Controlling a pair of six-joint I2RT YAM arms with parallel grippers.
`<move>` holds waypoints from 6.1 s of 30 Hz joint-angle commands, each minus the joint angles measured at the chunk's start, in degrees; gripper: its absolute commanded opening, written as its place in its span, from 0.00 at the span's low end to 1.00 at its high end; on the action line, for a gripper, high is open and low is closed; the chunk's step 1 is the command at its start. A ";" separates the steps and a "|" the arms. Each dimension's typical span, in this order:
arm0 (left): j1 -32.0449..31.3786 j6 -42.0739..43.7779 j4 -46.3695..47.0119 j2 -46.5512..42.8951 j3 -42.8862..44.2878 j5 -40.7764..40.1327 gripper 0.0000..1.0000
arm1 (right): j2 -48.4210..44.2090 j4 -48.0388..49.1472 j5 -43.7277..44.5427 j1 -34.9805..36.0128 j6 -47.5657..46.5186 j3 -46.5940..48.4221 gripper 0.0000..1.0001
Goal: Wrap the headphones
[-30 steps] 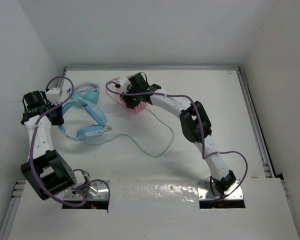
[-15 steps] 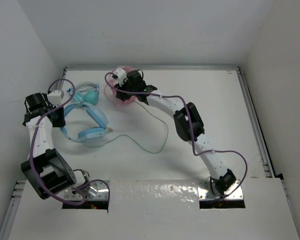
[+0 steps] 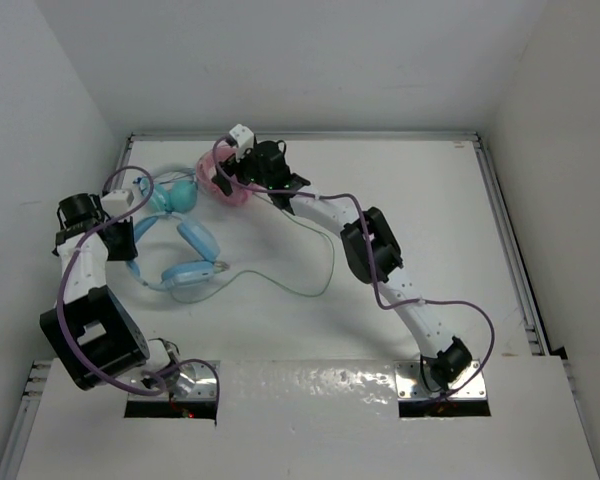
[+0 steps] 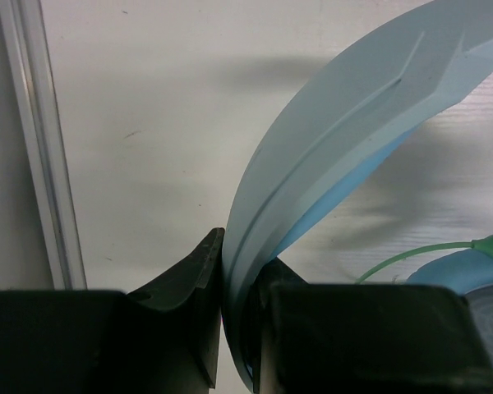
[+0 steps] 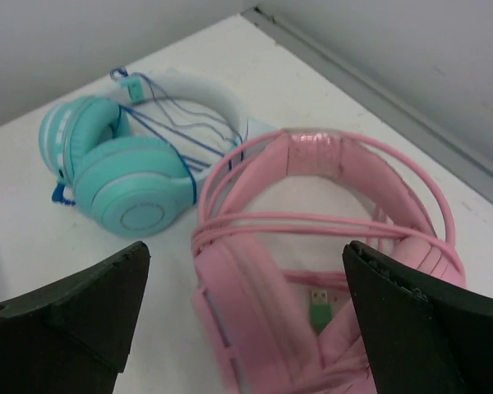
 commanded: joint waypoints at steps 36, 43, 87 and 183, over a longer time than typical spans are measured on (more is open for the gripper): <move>3.16 -0.26 3.17 -2.16 0.27 6.69 0.00 | -12.36 -35.90 6.74 -4.70 -4.47 -20.50 0.43; 2.90 4.13 3.27 2.05 0.54 -0.49 0.22 | -14.63 -34.87 8.50 -3.99 -2.81 -23.11 0.00; -8.98 4.14 1.41 3.80 1.33 -23.55 0.99 | -64.21 -10.68 30.22 -10.08 3.38 -82.64 0.99; -33.29 -30.85 24.80 7.94 18.74 -13.78 0.00 | -59.11 -28.95 -0.48 23.60 -11.59 -52.68 0.00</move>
